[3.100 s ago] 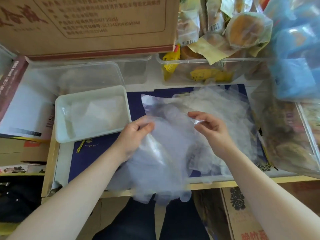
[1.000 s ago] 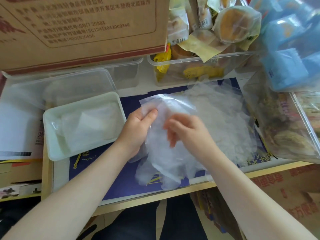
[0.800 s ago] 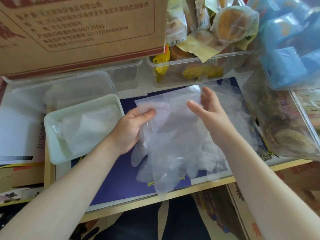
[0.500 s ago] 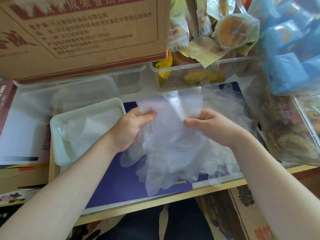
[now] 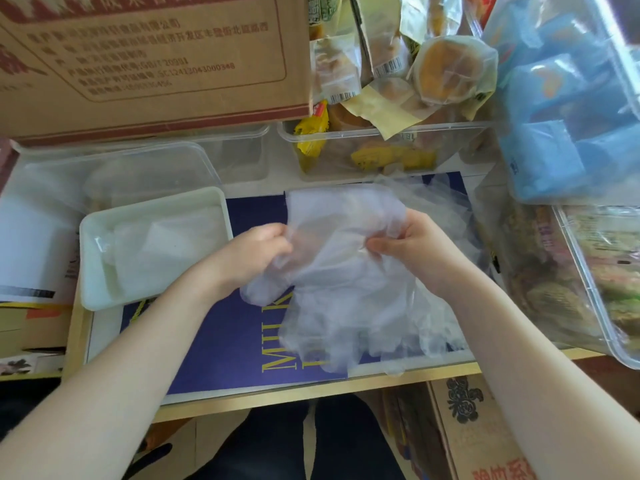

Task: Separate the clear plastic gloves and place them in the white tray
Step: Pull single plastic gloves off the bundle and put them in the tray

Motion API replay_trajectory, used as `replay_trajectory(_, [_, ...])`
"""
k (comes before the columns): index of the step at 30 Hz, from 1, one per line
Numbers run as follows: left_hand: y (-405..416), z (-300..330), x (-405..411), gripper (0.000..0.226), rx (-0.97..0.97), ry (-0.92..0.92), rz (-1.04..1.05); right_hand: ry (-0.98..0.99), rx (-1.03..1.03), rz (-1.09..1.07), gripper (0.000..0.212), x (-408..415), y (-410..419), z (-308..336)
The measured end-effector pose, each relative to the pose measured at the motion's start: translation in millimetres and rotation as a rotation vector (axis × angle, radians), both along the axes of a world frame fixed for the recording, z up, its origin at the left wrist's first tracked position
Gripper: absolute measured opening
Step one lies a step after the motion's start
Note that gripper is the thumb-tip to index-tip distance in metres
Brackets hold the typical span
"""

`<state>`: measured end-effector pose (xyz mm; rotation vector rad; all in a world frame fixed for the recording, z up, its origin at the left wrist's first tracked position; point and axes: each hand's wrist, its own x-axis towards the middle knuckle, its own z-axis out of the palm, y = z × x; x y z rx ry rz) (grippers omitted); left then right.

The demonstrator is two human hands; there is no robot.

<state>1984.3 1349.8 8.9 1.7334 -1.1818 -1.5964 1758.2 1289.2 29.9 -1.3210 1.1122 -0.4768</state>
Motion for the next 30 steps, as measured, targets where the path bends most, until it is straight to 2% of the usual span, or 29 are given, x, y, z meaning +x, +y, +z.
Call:
replay_trajectory(4, [-6,-8,-22,0.011,-0.153,-0.24,0.062,-0.072,0.043,0.002,0.028,-2,2,5])
replay_trajectory(6, [-4,-12,-28,0.014,-0.185,-0.152,0.144,-0.117,0.179,-0.027,0.023,-9,5,3])
replay_trajectory(7, [-2,-13,-30,0.016,-0.19,-0.095,0.186,-0.051,0.235,-0.009,0.029,-15,7,0])
replay_trajectory(9, [1,-16,-27,0.018,-0.202,-0.033,0.279,0.149,0.298,0.11,0.036,-26,13,-6])
replay_trajectory(11, [4,-19,-22,0.019,-0.184,-0.024,0.382,0.185,0.356,0.281,0.017,-32,20,-12])
replay_trajectory(13, [8,-24,-19,0.02,-0.157,-0.133,0.408,0.16,0.48,0.377,0.02,-37,26,-26])
replay_trajectory(14, [11,-28,-19,0.024,-0.135,-0.245,0.382,0.187,0.488,0.422,0.023,-39,27,-34])
replay_trajectory(15, [15,-31,-19,0.028,-0.109,-0.377,0.35,0.262,0.438,0.458,0.022,-40,25,-42])
replay_trajectory(17, [21,-37,-17,0.032,-0.089,-0.547,0.337,0.505,0.19,0.446,0.019,-39,19,-54])
replay_trajectory(19, [27,-41,-12,0.031,-0.063,-0.516,0.343,0.7,-0.132,0.316,0.025,-38,12,-60])
replay_trajectory(22, [33,-41,-10,0.028,-0.036,-0.41,0.336,0.898,-0.498,0.186,0.052,-40,1,-66])
replay_trajectory(25, [37,-36,-15,0.022,-0.072,-0.365,0.327,1.061,-0.486,0.208,0.069,-41,-4,-74])
replay_trajectory(28, [37,-36,-17,0.015,-0.11,-0.308,0.299,1.096,-0.522,0.21,0.052,-41,-5,-84])
replay_trajectory(30, [38,-36,-19,0.02,-0.126,-0.256,0.284,1.077,-0.598,0.169,0.036,-42,-6,-88])
